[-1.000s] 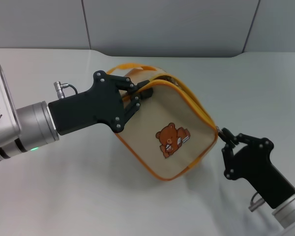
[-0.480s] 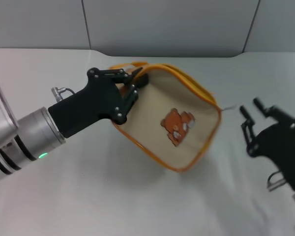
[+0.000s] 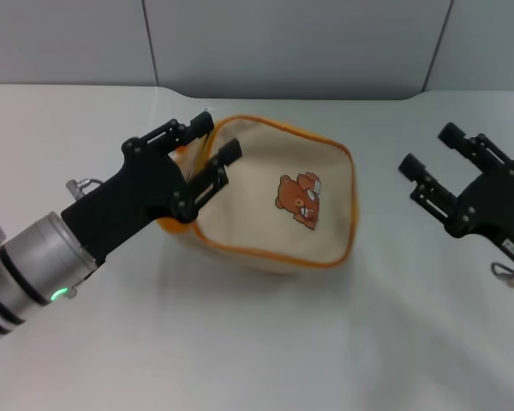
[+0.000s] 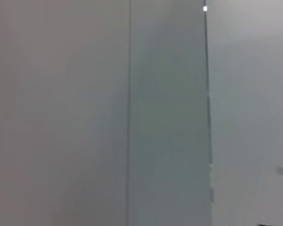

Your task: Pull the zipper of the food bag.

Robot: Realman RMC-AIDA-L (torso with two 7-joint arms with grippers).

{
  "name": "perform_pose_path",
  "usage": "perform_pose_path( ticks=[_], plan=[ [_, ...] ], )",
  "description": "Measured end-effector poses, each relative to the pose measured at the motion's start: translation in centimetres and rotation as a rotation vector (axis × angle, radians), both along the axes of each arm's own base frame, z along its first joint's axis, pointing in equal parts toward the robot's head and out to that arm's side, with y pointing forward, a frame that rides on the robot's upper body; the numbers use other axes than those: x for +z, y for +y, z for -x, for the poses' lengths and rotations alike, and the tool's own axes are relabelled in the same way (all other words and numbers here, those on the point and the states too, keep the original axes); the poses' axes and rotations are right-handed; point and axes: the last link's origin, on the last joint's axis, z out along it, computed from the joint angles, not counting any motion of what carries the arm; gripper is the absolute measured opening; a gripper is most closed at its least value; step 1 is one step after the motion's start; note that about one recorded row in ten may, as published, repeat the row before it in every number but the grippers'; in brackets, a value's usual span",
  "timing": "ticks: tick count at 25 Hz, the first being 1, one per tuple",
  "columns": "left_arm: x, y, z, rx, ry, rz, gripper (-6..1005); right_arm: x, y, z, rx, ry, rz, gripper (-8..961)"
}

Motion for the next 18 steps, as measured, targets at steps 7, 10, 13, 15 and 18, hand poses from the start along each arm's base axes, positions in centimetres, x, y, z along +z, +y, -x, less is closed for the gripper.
perform_pose_path(
  ticks=[7,10,13,15,18],
  plan=[
    [0.3,-0.6,-0.1,-0.092,0.089,0.202,526,2.1,1.3,0.8,0.072,-0.074,0.278,737],
    [0.0,-1.0,-0.5,-0.151,0.144,0.262,714,2.6,1.2,1.4,0.139,-0.156,0.437,795],
    [-0.2,-1.6,-0.6,-0.207,0.210,0.311,800,2.6,0.8,1.7,0.187,-0.200,0.511,795],
    [0.0,-1.9,-0.5,-0.217,0.232,0.324,829,2.7,0.4,2.1,0.234,-0.244,0.589,795],
    [0.7,-2.1,-0.1,-0.209,0.255,0.338,829,2.8,0.4,2.4,0.256,-0.262,0.608,795]
  ],
)
